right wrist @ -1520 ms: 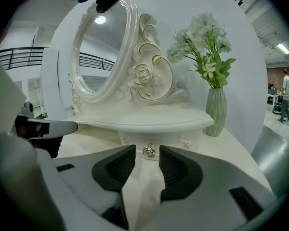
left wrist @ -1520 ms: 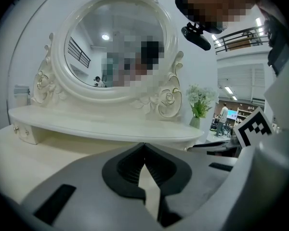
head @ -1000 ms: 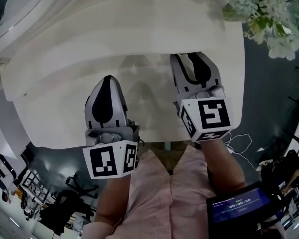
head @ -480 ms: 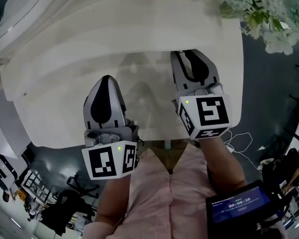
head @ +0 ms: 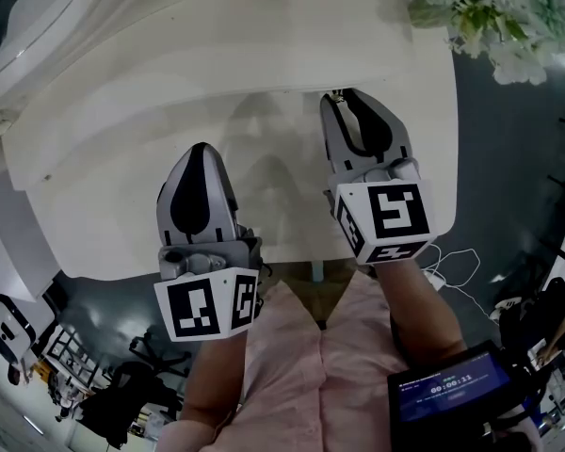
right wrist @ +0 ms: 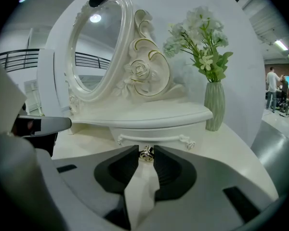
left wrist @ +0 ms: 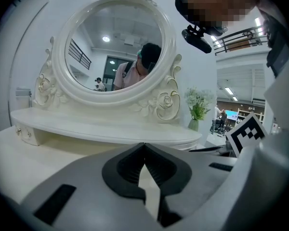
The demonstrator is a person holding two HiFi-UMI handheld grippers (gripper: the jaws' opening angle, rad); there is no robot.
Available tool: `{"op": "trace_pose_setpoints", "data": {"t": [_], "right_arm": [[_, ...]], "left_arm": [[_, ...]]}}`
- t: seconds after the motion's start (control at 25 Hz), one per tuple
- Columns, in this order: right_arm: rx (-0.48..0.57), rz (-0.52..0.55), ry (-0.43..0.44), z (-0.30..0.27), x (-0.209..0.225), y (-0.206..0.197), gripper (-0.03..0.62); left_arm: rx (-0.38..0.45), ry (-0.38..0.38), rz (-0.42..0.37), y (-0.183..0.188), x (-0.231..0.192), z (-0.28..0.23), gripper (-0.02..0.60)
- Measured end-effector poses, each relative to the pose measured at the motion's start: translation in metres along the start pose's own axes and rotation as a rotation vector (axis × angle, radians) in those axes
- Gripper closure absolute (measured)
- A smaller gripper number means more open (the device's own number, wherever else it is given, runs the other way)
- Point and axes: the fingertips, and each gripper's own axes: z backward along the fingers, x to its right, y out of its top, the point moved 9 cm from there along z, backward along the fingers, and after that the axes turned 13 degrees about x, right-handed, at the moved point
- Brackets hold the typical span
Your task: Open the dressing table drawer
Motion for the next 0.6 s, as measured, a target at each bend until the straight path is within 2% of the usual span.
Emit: {"op": "trace_pose_setpoints", "data": {"t": [0.24, 0.6], "right_arm": [[0.005, 0.005, 0.002, 0.006, -0.017, 0.004, 0.487], [0.005, 0.009, -0.003, 0.008, -0.016, 0.002, 0.487]], "left_arm": [[0.015, 0.0, -0.004, 0.01, -0.01, 0.013, 0.56], [0.017, 0.0, -0.006, 0.01, -0.009, 0.014, 0.56]]}}
